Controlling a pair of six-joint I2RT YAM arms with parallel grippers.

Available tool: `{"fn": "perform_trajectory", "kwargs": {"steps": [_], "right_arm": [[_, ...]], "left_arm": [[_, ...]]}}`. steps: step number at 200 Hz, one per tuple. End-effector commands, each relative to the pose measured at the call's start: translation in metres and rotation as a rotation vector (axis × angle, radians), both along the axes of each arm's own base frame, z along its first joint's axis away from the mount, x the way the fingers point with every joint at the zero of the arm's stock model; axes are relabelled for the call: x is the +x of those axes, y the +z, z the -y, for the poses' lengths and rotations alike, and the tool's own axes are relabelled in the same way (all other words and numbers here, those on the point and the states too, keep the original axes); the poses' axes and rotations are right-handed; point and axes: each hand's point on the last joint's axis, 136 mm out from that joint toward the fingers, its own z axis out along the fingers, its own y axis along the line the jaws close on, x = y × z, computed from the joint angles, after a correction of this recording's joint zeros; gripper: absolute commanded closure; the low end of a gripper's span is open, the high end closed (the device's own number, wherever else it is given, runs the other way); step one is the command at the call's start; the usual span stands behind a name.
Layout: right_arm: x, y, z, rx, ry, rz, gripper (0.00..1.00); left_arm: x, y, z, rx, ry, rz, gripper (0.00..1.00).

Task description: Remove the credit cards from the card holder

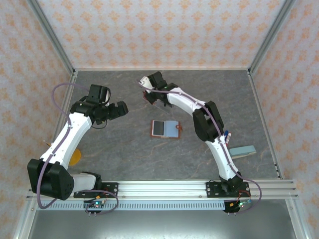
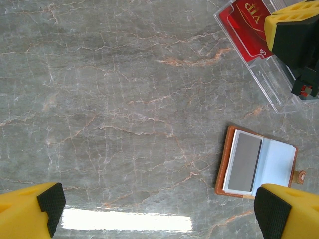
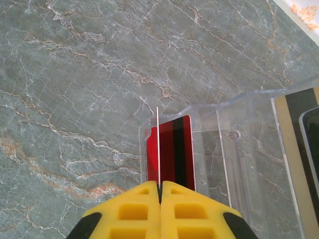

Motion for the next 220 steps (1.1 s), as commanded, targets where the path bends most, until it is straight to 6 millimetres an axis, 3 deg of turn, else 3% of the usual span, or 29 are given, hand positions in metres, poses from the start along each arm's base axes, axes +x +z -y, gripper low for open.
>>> {"fn": "perform_trajectory", "kwargs": {"steps": [1,29,56,93,117,147,163,187,220], "right_arm": [[0.007,0.004,0.004,-0.008,-0.014,0.011,0.90],[0.010,0.010,0.005,0.002,-0.033,0.023,0.79],[0.014,0.021,0.006,0.015,-0.062,0.040,0.77],[0.007,0.055,0.009,0.097,-0.121,0.019,0.73],[-0.004,0.076,0.021,0.183,-0.248,-0.037,0.69],[-0.035,0.088,0.038,0.341,-0.400,-0.141,0.56],[-0.057,0.085,0.050,0.404,-0.480,-0.213,0.53],[-0.094,0.076,0.062,0.453,-0.556,-0.341,0.52],[-0.136,0.040,0.064,0.444,-0.619,-0.504,0.48]], "left_arm": [[-0.001,-0.003,-0.001,0.008,-0.003,-0.016,0.00],[0.000,-0.004,-0.001,0.008,-0.006,-0.018,0.00],[-0.001,-0.004,-0.001,0.010,-0.007,-0.018,0.00],[0.000,-0.004,0.000,0.004,-0.008,-0.018,0.00],[0.000,-0.006,0.001,-0.006,-0.008,-0.022,0.00],[0.001,-0.009,0.005,-0.027,-0.007,-0.027,0.00],[0.001,-0.011,0.007,-0.042,-0.007,-0.032,0.00],[0.003,-0.011,0.013,-0.076,-0.015,-0.027,0.00],[0.006,-0.012,0.024,-0.126,-0.042,-0.017,0.00]]}}
